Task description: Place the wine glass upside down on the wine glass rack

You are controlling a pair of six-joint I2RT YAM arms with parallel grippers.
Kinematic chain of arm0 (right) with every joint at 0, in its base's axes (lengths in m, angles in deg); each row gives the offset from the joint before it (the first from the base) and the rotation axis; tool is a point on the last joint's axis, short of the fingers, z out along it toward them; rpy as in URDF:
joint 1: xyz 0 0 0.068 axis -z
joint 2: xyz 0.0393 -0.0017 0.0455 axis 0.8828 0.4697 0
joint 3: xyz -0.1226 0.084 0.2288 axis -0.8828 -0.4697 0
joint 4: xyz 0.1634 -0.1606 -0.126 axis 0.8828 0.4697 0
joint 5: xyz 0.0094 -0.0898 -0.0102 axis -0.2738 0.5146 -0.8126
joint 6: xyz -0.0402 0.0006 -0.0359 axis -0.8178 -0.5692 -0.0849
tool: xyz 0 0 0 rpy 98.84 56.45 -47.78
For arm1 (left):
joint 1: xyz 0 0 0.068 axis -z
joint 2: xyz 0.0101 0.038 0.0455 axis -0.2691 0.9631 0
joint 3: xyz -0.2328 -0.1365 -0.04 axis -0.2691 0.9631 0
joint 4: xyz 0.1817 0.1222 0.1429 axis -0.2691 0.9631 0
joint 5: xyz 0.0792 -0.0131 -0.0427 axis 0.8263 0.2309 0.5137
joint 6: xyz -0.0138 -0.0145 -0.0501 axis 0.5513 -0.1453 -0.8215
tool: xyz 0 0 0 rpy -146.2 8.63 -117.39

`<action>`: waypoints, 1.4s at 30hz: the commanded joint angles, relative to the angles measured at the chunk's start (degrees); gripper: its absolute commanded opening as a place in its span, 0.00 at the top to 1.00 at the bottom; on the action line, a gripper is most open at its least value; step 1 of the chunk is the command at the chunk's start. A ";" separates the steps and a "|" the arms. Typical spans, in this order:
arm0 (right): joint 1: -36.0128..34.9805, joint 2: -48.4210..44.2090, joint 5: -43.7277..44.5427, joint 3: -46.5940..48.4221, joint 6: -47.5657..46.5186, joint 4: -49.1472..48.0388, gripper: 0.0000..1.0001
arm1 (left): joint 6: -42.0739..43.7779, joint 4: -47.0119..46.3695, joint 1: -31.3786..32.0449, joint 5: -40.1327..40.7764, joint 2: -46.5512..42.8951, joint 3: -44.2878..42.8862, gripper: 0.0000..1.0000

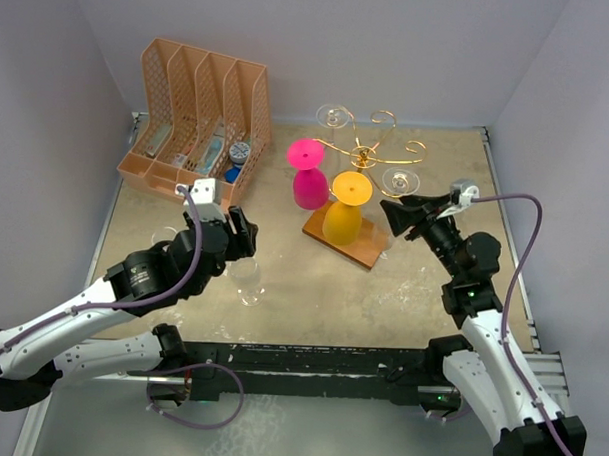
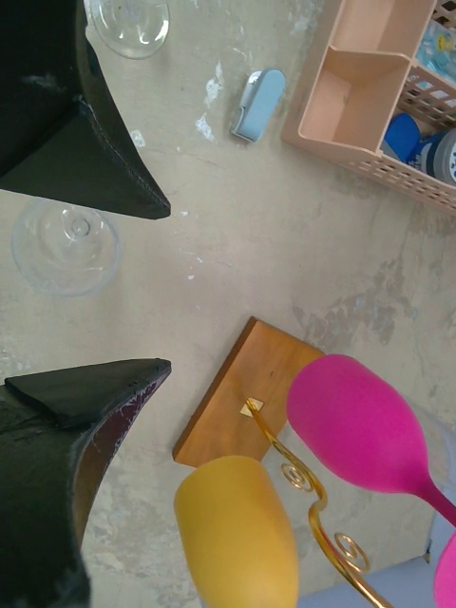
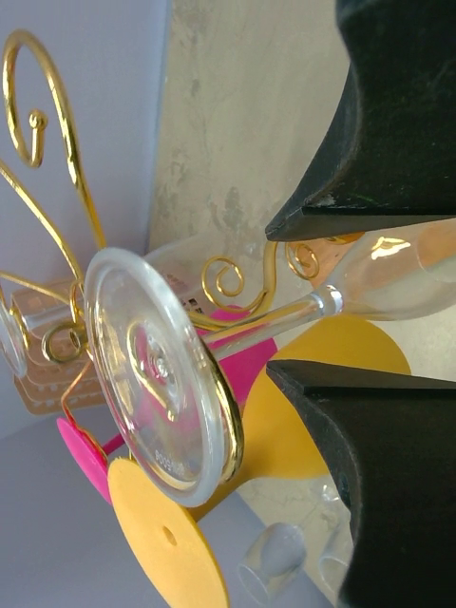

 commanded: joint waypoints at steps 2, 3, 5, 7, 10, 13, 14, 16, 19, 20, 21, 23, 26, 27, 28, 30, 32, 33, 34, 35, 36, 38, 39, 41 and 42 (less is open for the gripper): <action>0.04 -3.36 7.51 2.14 6.12 6.09 0.45 | -1.39 2.26 -0.14 -0.99 0.38 1.74 0.42; 0.04 -3.73 8.33 2.51 7.36 6.92 0.44 | -1.28 2.53 -0.17 -2.18 0.61 1.74 0.42; 0.04 -4.18 9.62 3.32 9.47 8.60 0.44 | -1.30 2.93 -0.14 -3.85 1.19 1.96 0.42; 0.04 -4.32 10.58 4.00 11.43 10.09 0.45 | -1.49 2.91 -0.14 -5.99 1.78 2.31 0.44; 0.04 -4.68 9.63 4.41 12.67 11.78 0.46 | -1.95 2.51 -0.15 -10.79 2.41 3.39 0.50; 0.04 -6.66 9.20 4.41 13.95 13.06 0.46 | -1.12 2.46 -0.14 -14.46 2.82 4.64 0.51; 0.04 -7.48 9.32 4.42 14.32 13.42 0.45 | -1.57 3.25 -0.18 -13.85 2.86 4.79 0.52; 0.04 -9.11 9.96 4.41 14.99 14.17 0.45 | -2.13 4.24 -0.23 -13.08 2.87 5.30 0.52; 0.04 -10.88 11.50 4.91 15.35 16.22 0.44 | -2.28 4.37 -0.31 -13.42 3.46 5.62 0.55; 0.04 -11.25 12.15 5.33 15.34 17.18 0.44 | -2.22 3.83 -0.42 -13.92 3.82 5.78 0.56; 0.04 -11.51 12.73 5.75 15.35 18.13 0.44 | -2.03 3.03 -0.40 -14.34 4.39 6.01 0.58; 0.04 -12.18 14.06 6.88 15.50 20.37 0.44 | -1.95 2.17 -0.50 -14.72 5.84 6.45 0.62; 0.04 -13.54 15.93 9.10 15.85 23.00 0.44 | -2.11 2.30 -0.95 -14.99 8.61 6.68 0.71; 0.04 -13.98 16.52 9.91 15.99 23.87 0.44 | -2.17 2.41 -1.07 -14.99 9.45 6.67 0.74; 0.04 -14.40 17.28 10.64 15.99 24.80 0.45 | -2.25 2.55 -1.24 -14.95 10.08 6.63 0.78; 0.00 -15.13 18.69 12.38 15.93 26.52 0.45 | -2.49 3.39 -1.54 -13.72 10.85 6.14 0.86; 0.04 -15.54 20.08 14.24 15.81 28.13 0.45 | -2.68 5.31 -1.55 -11.51 11.18 4.31 0.96; 0.04 -15.76 20.69 15.06 15.75 28.73 0.45 | -2.47 6.04 -1.61 -10.88 11.02 3.46 0.99; 0.00 -15.94 21.03 15.80 15.60 29.14 0.45 | -2.22 6.30 -1.58 -10.51 10.17 2.85 1.00; 0.04 -16.05 21.22 16.42 15.41 29.36 0.45 | -1.93 6.26 -1.59 -10.43 9.32 2.30 1.00; 0.04 -16.10 21.41 16.96 15.39 29.52 0.45 | -1.61 6.10 -1.59 -10.75 8.59 1.73 1.00; 0.04 -16.12 21.76 17.98 15.45 30.12 0.45 | -0.82 5.75 -1.56 -12.12 7.46 0.38 1.00; 0.03 -16.10 21.82 18.58 15.39 30.39 0.45 | -0.41 5.75 -1.60 -12.77 7.07 -0.31 1.00; 0.04 -16.02 21.60 19.36 15.44 30.56 0.45 | 0.40 5.53 -1.55 -14.13 6.09 -1.99 1.00; 0.04 -15.95 21.45 19.84 15.62 30.69 0.45 | 0.83 5.37 -1.60 -14.62 5.41 -2.94 1.00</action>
